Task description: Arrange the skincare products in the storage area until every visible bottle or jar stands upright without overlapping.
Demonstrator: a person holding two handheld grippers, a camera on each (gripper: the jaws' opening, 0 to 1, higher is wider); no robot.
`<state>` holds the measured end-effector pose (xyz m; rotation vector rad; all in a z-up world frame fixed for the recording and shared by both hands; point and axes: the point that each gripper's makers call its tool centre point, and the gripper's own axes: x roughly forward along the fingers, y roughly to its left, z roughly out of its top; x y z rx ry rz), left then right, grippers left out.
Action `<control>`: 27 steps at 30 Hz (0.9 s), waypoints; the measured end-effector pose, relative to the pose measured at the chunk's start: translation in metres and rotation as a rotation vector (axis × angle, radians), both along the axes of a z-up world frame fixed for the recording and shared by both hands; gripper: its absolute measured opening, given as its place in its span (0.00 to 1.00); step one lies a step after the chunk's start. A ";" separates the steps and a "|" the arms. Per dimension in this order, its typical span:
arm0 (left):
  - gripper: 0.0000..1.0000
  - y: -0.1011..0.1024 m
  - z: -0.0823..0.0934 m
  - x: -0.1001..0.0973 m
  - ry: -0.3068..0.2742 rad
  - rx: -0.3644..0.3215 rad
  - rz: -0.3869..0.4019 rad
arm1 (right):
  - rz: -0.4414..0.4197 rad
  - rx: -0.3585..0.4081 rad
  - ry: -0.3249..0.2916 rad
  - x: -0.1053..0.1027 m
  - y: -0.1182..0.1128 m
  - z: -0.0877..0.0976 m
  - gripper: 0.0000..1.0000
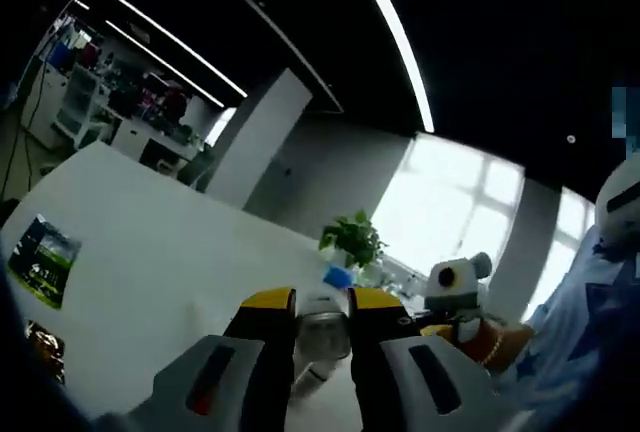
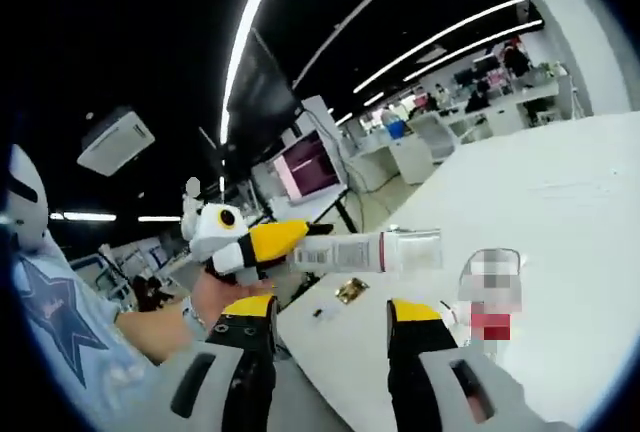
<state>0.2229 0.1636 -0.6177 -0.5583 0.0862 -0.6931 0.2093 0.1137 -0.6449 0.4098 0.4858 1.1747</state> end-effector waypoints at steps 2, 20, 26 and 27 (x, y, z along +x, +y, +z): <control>0.16 -0.003 0.000 -0.004 -0.007 0.006 -0.011 | -0.010 0.033 0.012 0.004 -0.003 0.006 0.41; 0.16 -0.044 -0.013 -0.028 -0.152 0.237 -0.188 | -0.125 0.144 0.153 0.021 -0.014 0.017 0.29; 0.16 -0.055 -0.035 -0.028 -0.217 0.514 -0.178 | -0.152 0.114 0.168 0.025 -0.015 0.007 0.25; 0.16 -0.056 -0.038 -0.028 -0.227 0.553 -0.182 | -0.151 0.111 0.172 0.024 -0.016 0.006 0.24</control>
